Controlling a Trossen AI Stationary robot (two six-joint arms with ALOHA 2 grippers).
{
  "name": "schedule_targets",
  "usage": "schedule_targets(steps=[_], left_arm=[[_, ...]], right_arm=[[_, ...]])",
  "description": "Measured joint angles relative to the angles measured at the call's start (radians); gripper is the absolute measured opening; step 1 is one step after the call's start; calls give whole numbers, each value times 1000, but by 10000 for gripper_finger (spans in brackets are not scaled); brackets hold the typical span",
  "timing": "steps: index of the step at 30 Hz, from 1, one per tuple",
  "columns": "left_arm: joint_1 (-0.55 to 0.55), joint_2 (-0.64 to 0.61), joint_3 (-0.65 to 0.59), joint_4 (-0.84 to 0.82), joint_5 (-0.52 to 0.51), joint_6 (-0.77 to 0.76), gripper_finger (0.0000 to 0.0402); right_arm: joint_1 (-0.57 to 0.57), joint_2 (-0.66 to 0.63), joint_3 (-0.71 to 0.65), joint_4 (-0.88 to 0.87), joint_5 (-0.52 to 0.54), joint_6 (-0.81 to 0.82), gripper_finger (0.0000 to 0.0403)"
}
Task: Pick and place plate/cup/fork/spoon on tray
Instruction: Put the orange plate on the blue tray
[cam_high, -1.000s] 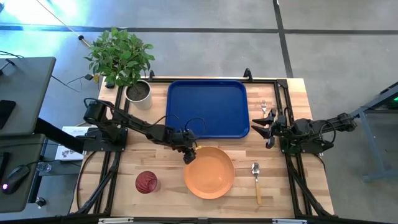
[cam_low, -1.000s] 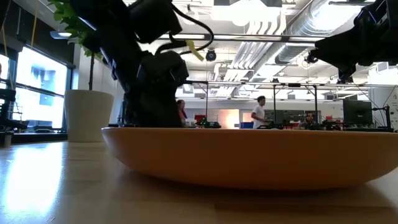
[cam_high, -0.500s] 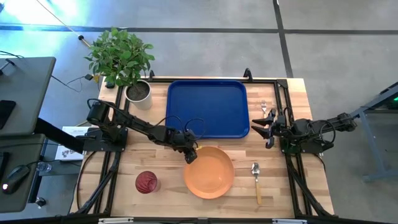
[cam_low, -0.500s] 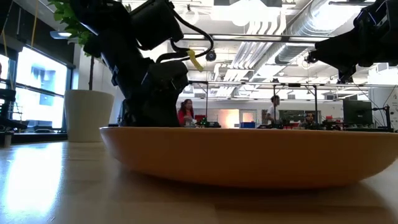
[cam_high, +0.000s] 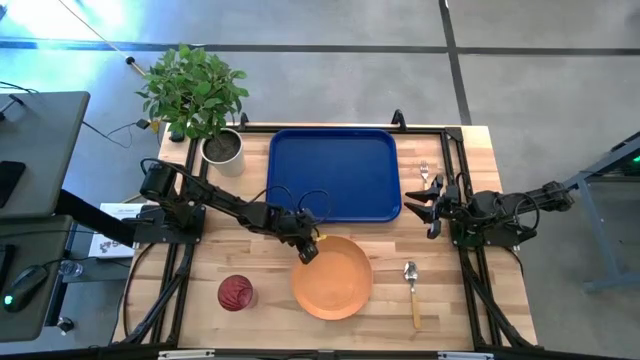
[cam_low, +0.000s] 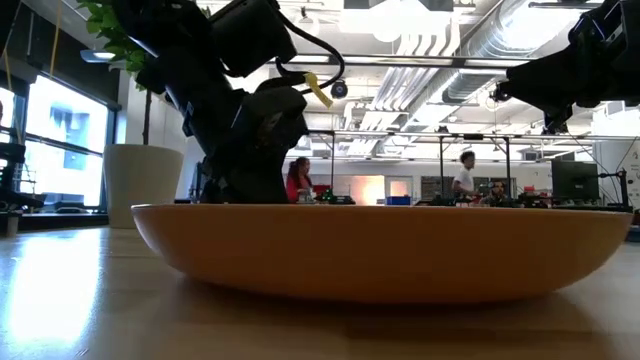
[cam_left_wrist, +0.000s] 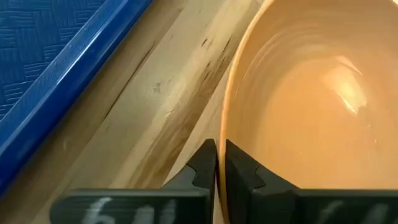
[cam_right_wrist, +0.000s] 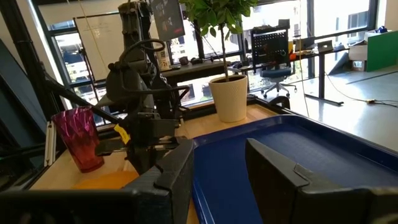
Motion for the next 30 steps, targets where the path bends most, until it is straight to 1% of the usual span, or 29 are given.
schedule_targets(steps=[10, 16, 18, 24, 30], left_arm=[[8, -7, 0, 62, 6, -20, 3], [48, -27, 11, 89, 4, -23, 2], [62, -43, 19, 71, 2, -21, 2], [108, -63, 82, 77, -23, 24, 1], [179, -64, 157, -10, -32, 97, 1]], right_arm=[[0, 0, 0, -2, 0, 0, 137], [0, 0, 0, -2, 0, 0, 137], [0, 0, 0, -4, 0, 3, 137], [0, 0, 0, -3, 0, 11, 137], [0, 6, 0, 3, -9, 29, 137]])
